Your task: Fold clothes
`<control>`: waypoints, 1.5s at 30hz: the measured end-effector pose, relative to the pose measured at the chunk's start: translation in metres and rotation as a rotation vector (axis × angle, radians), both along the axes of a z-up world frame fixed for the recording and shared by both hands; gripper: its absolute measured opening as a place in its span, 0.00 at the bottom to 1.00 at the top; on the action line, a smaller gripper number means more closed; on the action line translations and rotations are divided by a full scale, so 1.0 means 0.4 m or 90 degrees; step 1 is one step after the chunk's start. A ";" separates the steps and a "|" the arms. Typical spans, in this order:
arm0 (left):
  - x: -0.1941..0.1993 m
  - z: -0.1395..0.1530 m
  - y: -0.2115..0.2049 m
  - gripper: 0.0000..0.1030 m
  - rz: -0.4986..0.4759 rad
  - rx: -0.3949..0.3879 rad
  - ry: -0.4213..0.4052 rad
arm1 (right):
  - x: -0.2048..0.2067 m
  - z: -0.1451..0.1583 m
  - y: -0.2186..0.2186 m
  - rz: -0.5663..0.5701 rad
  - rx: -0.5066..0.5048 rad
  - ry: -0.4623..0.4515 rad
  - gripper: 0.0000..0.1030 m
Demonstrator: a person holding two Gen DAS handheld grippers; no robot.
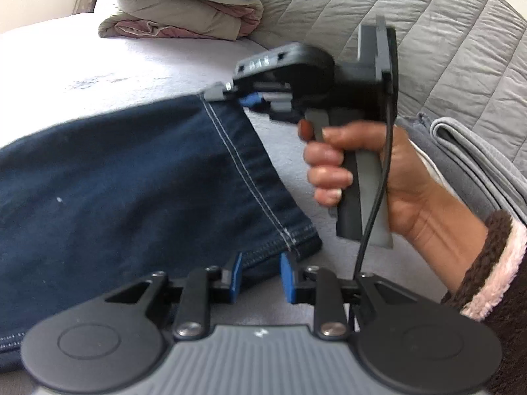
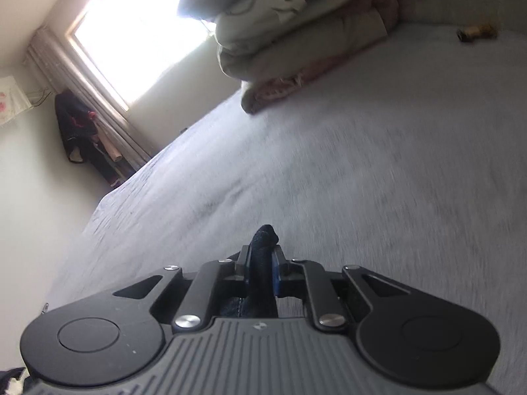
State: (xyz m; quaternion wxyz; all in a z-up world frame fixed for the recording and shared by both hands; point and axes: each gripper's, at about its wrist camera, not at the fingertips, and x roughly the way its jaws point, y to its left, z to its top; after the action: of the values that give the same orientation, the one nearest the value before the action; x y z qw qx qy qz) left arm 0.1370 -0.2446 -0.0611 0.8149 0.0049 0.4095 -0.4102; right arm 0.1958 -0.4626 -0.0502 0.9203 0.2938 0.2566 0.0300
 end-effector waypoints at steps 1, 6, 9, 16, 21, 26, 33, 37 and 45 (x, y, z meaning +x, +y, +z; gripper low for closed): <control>0.005 -0.006 -0.009 0.25 -0.002 0.004 0.003 | 0.009 0.007 0.003 -0.001 -0.015 -0.002 0.13; 0.018 -0.030 -0.030 0.26 -0.002 0.002 0.019 | 0.060 -0.044 0.012 -0.011 -0.060 0.042 0.13; 0.015 -0.023 -0.021 0.26 0.005 -0.010 0.031 | 0.063 -0.087 0.016 -0.020 -0.073 0.051 0.13; -0.048 0.072 0.047 0.34 0.007 -0.074 0.005 | 0.013 -0.022 0.009 -0.056 -0.127 0.073 0.25; -0.097 0.146 0.144 0.37 0.025 -0.103 -0.015 | -0.076 0.033 0.024 -0.055 -0.112 0.056 0.31; -0.161 0.186 0.289 0.42 0.074 -0.081 -0.040 | -0.155 0.081 0.096 -0.021 -0.104 0.049 0.38; -0.263 0.198 0.492 0.46 0.121 -0.037 -0.075 | -0.221 0.090 0.247 0.051 -0.089 0.091 0.40; -0.316 0.174 0.569 0.53 0.140 -0.032 -0.082 | -0.247 0.075 0.343 0.105 -0.077 0.143 0.40; -0.357 0.110 0.598 0.64 0.133 -0.026 -0.110 | -0.335 0.036 0.491 0.154 0.004 0.230 0.40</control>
State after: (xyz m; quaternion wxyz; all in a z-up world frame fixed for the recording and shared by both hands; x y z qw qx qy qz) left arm -0.0056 -0.0054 -0.0169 0.8853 -0.0186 0.3277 -0.3294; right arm 0.0618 -0.2663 -0.0356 0.8482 0.2643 0.4505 0.0879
